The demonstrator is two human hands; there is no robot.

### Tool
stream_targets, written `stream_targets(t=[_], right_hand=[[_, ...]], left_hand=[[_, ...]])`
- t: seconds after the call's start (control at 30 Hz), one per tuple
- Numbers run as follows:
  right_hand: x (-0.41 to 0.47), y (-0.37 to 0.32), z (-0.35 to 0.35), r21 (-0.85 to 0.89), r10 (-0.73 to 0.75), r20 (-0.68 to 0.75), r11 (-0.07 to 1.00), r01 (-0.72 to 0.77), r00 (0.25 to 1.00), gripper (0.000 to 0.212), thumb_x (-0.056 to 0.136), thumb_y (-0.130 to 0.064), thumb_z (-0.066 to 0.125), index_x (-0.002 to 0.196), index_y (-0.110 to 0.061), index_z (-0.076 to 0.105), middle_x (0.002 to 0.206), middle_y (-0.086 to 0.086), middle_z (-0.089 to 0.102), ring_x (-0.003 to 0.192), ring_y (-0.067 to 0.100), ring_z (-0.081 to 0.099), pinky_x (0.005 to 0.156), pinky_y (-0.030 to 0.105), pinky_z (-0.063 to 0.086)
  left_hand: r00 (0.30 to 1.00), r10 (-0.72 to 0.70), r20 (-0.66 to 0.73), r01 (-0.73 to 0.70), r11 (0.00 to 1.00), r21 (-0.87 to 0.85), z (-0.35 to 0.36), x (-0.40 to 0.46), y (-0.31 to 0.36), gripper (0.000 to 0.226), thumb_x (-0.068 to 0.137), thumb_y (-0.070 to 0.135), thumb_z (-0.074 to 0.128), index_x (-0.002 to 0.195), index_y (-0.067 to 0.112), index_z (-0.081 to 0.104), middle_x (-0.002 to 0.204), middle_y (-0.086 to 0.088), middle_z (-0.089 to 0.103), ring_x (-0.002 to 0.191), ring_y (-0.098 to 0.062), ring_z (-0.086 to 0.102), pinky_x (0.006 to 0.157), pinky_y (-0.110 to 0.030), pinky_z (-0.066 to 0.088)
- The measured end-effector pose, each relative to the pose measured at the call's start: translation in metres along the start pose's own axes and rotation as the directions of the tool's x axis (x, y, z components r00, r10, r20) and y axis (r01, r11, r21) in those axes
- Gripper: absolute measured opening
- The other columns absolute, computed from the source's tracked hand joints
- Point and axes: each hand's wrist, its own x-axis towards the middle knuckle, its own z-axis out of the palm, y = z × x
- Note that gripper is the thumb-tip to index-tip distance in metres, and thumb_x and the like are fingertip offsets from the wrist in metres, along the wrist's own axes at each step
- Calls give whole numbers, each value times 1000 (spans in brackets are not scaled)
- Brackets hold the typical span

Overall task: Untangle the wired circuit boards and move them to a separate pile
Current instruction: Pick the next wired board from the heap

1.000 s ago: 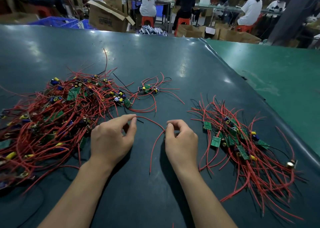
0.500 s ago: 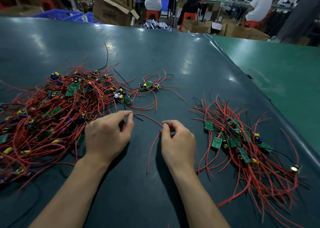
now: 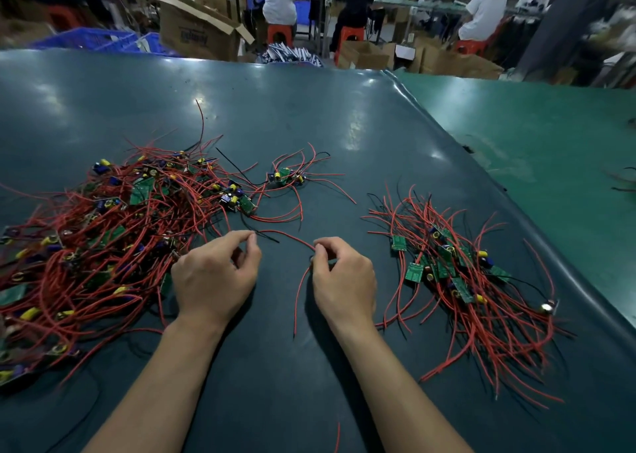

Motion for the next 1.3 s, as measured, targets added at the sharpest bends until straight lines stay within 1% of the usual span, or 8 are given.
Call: stream_targets(t=[0.33, 0.5, 0.67, 0.83, 1.0, 1.17, 1.23, 1.3], right_hand=[[5, 4, 0, 17, 25, -1, 1000, -25, 1000, 16, 93, -25, 55, 94, -22, 71, 84, -1, 73, 83, 25, 66, 74, 36, 51], [3, 9, -3, 134, 18, -46, 991, -12, 999, 16, 94, -17, 57, 94, -16, 72, 78, -1, 73, 76, 17, 68, 74, 32, 52], [5, 10, 0, 83, 16, -37, 996, -13, 999, 17, 94, -17, 56, 93, -16, 72, 77, 1, 73, 75, 19, 66, 70, 29, 48], [5, 8, 1, 35, 9, -40, 999, -8, 999, 18, 94, -17, 54, 92, -15, 71, 78, 1, 71, 76, 20, 63, 64, 24, 37], [6, 6, 1, 11, 30, -30, 1000, -29, 999, 18, 93, -16, 53, 92, -14, 71, 80, 4, 72, 77, 24, 64, 63, 28, 40], [3, 6, 2, -20, 8, -48, 1000, -9, 999, 18, 93, -16, 53, 90, -14, 71, 81, 5, 72, 77, 26, 63, 63, 27, 34], [2, 5, 3, -37, 10, -48, 999, -11, 999, 18, 93, -16, 53, 90, -14, 71, 83, 6, 72, 78, 26, 63, 64, 27, 35], [2, 4, 2, -52, 15, -41, 999, -17, 999, 19, 94, -17, 52, 92, -14, 71, 85, 5, 72, 79, 25, 63, 64, 27, 38]], left_hand=[[995, 80, 53, -85, 990, 108, 1, -4, 6, 16, 80, 28, 63, 70, 19, 70, 51, 1, 60, 47, -32, 60, 45, -27, 42], [990, 90, 111, -103, 988, 117, 5, -3, 6, 21, 83, 30, 59, 68, 17, 68, 51, 1, 59, 46, -31, 59, 44, -28, 41], [981, 113, 155, -136, 980, 143, 1, -2, 8, 27, 83, 32, 52, 66, 17, 67, 51, 2, 59, 45, -29, 58, 44, -26, 38], [964, 171, 202, -196, 975, 107, -16, -5, 15, 17, 81, 26, 59, 71, 17, 69, 59, 1, 64, 51, -27, 62, 42, -29, 42], [975, -19, 221, 9, 999, 45, -40, 1, 12, 22, 86, 22, 65, 106, 13, 62, 83, -2, 69, 73, -33, 66, 61, -39, 51], [1000, 13, 10, -13, 999, -50, -75, 29, 15, 8, 87, 18, 66, 87, 11, 61, 77, -3, 65, 69, -28, 61, 66, -37, 49], [999, -33, -1, 33, 999, 6, -84, 45, 7, 11, 88, 20, 63, 93, 10, 62, 87, -9, 67, 82, -31, 60, 75, -40, 47], [985, -148, 91, 126, 969, 213, -90, 62, -11, 23, 88, 20, 60, 107, 7, 62, 105, -17, 64, 101, -37, 54, 88, -43, 42]])
